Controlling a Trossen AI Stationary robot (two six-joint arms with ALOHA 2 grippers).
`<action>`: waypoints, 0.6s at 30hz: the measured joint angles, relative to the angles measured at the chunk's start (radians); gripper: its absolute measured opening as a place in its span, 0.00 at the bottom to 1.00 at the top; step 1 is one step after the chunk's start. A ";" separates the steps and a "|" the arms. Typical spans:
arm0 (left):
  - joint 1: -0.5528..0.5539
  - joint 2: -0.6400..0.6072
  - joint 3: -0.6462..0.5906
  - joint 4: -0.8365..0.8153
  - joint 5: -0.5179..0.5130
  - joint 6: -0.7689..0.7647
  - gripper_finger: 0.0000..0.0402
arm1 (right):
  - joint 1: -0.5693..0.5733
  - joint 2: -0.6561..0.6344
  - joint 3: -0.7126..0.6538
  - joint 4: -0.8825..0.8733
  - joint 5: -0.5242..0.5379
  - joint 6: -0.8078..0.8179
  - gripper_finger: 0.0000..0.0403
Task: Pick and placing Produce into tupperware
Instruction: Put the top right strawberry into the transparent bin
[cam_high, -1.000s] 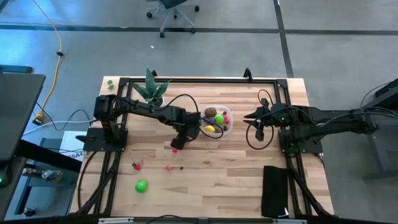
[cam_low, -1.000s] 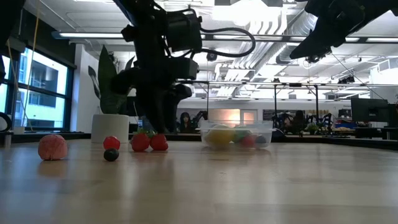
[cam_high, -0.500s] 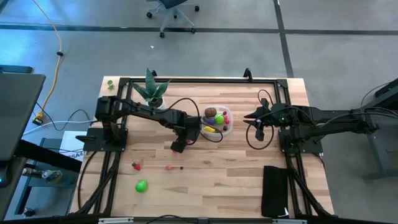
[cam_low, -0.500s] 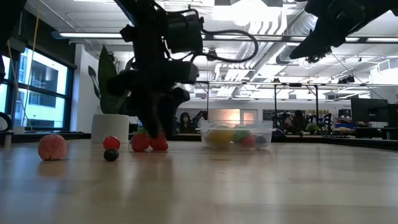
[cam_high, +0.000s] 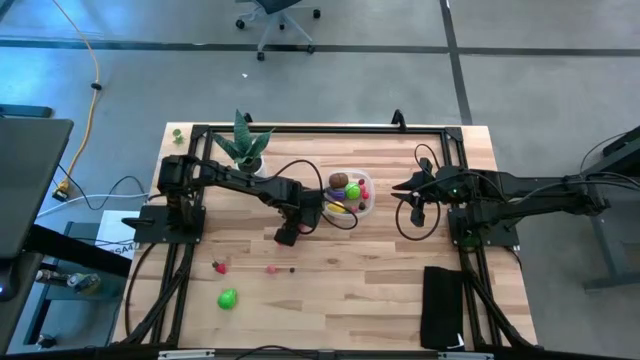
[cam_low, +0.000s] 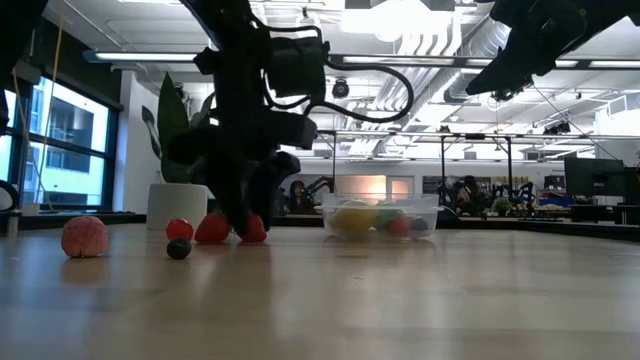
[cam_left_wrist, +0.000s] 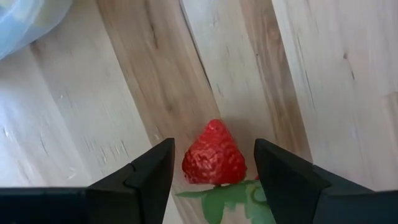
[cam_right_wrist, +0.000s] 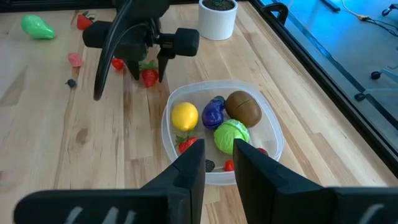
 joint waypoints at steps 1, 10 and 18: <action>0.000 0.000 0.000 -0.004 0.000 0.000 0.52 | 0.000 0.000 0.000 0.000 0.000 0.000 0.18; 0.000 0.000 0.000 -0.007 -0.003 0.012 0.52 | 0.000 0.000 0.000 0.000 0.000 0.000 0.18; 0.000 0.000 0.000 -0.008 -0.006 0.028 0.52 | 0.000 0.000 0.000 0.000 0.000 0.000 0.18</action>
